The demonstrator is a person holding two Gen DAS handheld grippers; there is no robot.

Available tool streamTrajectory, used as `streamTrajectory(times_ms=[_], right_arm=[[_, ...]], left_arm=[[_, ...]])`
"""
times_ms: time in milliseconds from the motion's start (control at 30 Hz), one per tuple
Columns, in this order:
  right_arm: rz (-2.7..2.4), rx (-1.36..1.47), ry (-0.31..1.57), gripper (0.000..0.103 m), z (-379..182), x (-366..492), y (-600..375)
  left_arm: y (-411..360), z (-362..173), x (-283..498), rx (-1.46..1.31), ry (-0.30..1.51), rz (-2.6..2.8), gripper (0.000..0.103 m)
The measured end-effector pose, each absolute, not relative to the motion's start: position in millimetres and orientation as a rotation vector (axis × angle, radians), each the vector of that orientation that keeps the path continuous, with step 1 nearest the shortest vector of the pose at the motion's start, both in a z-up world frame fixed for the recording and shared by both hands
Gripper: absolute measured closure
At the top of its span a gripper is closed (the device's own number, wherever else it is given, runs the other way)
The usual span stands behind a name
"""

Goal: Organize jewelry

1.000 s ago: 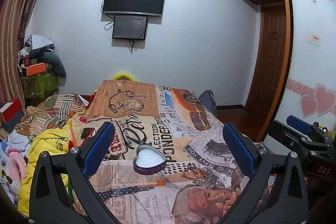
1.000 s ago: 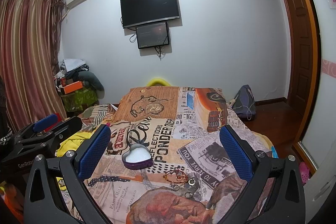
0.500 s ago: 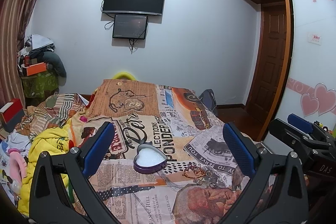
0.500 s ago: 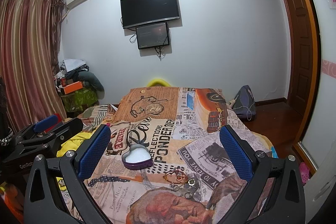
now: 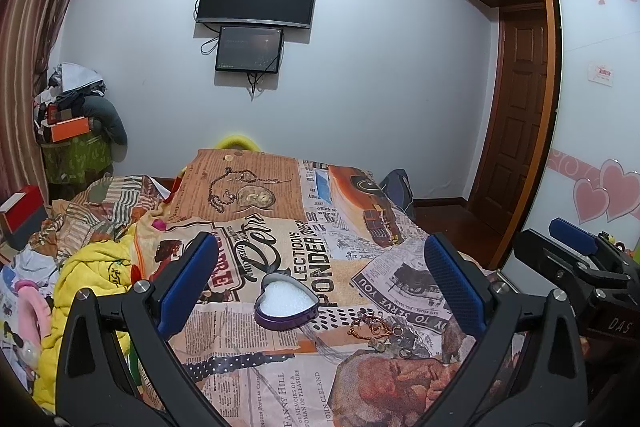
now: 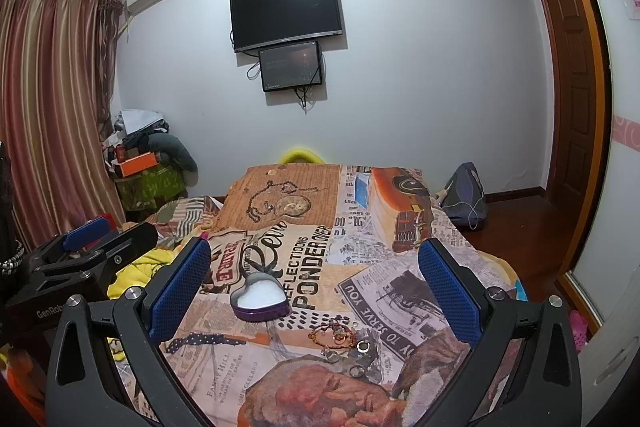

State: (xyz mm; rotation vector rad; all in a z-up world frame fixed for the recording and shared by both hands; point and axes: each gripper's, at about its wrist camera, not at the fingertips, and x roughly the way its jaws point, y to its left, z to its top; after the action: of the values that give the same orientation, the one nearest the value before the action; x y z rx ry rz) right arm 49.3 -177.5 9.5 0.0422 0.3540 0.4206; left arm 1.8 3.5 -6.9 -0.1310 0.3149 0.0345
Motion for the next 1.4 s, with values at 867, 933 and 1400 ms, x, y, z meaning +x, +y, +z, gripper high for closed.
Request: streamTrajectory(times_ms=[867, 933, 1400], right_arm=[[0.408, 0.035, 0.394, 0.000, -0.2, 61.5, -179.6], [0.401, 0.035, 0.407, 0.000, -3.8, 66.1, -180.2], [0.340, 0.016, 0.557, 0.000, -54.7, 111.7, -194.5]], left_arm=[[-3.4, -8.1, 14.3, -0.114, 0.339, 0.028, 0.000], [-2.9, -10.8, 19.0, -0.112, 0.350, 0.029, 0.000], [-4.3, -56.4, 82.5, -0.103, 0.512, 0.004, 0.000]])
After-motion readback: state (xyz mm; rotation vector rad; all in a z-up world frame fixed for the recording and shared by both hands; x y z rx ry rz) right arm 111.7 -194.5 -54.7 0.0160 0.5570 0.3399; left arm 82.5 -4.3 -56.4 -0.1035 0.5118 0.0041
